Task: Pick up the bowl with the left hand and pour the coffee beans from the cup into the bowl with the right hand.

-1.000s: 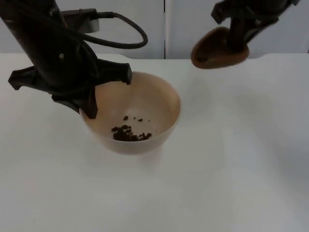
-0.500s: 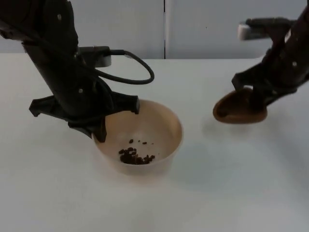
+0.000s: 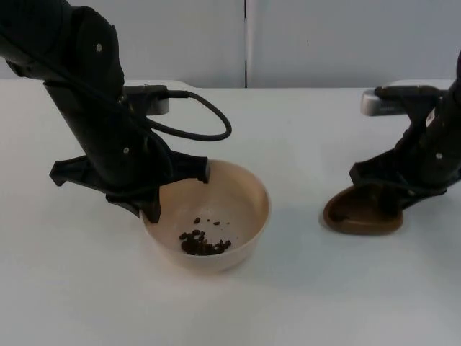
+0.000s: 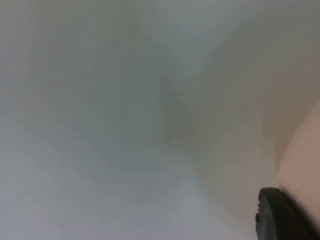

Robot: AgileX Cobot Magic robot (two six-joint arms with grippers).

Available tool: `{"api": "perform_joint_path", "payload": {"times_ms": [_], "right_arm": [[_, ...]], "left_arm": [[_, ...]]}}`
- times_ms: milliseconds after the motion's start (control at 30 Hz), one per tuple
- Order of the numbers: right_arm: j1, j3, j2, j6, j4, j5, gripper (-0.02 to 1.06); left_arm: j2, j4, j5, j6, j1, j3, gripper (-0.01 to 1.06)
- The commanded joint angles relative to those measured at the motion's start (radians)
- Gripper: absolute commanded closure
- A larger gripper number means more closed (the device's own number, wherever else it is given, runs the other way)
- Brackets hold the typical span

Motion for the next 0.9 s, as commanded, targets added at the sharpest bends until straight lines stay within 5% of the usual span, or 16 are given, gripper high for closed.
{"api": "perform_joint_path", "payload": {"times_ms": [0,867], "right_arm": [[-0.004,0.004,0.007,0.006,0.002,-0.013,1.05],[-0.004,0.004,0.022,0.015,0.002,-0.006,1.01]], "left_arm": [[0.006,0.006,-0.010,0.000,-0.002,-0.003,1.05],[0.006,0.008,-0.015,0.000,-0.002,-0.003,1.05]]}}
